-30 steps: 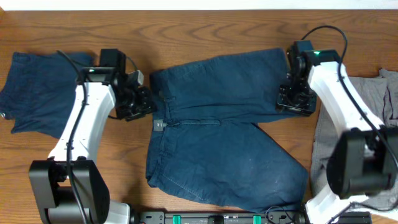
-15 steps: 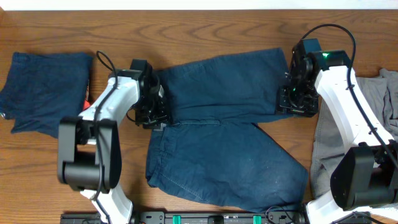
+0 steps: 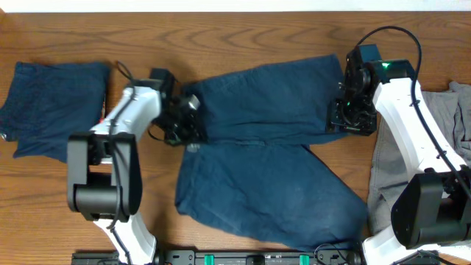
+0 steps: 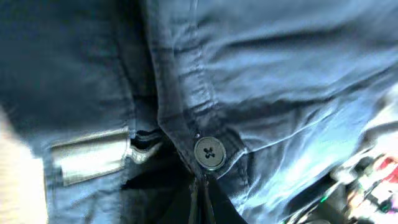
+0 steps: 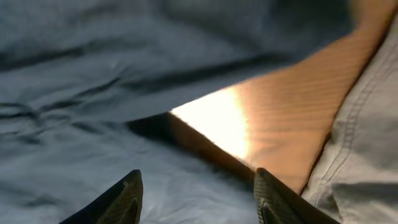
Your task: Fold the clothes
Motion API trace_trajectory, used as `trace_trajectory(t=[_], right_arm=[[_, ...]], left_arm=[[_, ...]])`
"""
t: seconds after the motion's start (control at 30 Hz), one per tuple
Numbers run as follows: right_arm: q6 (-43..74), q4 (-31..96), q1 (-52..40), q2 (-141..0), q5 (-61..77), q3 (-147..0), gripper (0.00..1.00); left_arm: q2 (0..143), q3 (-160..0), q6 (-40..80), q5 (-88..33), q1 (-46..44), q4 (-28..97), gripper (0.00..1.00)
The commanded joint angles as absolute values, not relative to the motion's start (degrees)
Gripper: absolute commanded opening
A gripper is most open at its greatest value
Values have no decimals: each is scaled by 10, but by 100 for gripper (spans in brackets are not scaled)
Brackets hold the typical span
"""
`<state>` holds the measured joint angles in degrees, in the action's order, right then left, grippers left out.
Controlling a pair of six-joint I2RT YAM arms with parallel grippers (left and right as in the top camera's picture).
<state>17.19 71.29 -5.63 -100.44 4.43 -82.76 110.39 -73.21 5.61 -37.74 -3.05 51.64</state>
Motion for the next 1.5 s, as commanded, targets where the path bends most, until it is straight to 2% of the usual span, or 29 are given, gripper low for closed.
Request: trace_trajectory(t=[0.0,0.17,0.23,0.27,0.33,0.53,0.63,0.87,1.27,1.33,1.37,1.43,1.47], right_arm=[[199,688,-43,-1001,9,-827,60],[187,626,-32,-1004,17,-827,62],[170,590,-30,-1007,17,-827,55],[166,578,-29,-1008,16,-827,44],[166,547,-25,-1016,18,-827,1],[166,527,-22,-1071,20,-827,1],[146,525,-22,-1109,41,-827,1],[136,519,-23,-1162,68,-827,1],[125,462,-22,-1255,79,-827,1],[125,440,-19,-1268,77,-827,1],[126,425,-16,-1274,77,-827,1],[126,390,-5,-1277,75,-827,1],[126,369,2,-1277,75,-827,1]], left_arm=[[1072,-776,114,-394,19,508,6],[1072,-777,137,-382,46,497,6],[1072,-777,136,-368,46,489,6],[1072,-777,136,-363,46,486,6],[1072,-777,141,-362,48,475,6],[1072,-777,159,-320,49,470,6],[1072,-777,199,-255,49,477,6],[1072,-770,273,-208,45,479,6],[1074,-766,273,-153,8,492,6],[1074,-766,272,-153,8,505,15],[1074,-766,272,-153,8,513,24],[1074,-766,268,-153,9,536,36],[1074,-766,266,-153,9,548,39]])
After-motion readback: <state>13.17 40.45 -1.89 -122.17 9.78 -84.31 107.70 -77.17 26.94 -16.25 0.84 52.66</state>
